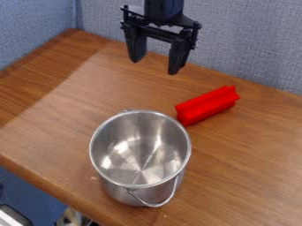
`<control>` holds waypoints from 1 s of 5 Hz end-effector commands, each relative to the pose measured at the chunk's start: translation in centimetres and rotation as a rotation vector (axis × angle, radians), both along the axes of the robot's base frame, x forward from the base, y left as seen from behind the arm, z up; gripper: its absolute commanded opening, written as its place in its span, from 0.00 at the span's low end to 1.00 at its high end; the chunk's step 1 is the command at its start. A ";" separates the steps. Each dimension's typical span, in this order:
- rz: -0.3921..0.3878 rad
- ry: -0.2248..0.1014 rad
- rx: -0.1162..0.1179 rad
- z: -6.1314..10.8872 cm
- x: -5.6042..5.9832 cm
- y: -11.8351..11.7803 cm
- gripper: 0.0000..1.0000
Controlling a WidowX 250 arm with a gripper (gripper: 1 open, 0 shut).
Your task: Put the red object in the metal pot
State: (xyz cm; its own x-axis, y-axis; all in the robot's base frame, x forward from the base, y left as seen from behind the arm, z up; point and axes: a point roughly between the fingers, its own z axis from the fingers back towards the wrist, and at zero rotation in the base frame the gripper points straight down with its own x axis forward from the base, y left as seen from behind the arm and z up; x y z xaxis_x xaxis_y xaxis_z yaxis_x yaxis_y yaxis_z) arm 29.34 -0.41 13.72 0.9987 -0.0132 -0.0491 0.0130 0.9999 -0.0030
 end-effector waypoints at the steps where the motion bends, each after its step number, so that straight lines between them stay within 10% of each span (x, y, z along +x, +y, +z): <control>1: -0.042 0.017 -0.001 -0.7 0.2 0.6 1.00; 3: -0.082 0.031 -0.012 -3.7 2.9 -0.6 1.00; 5: -0.322 0.023 -0.035 -6.5 4.1 -2.7 1.00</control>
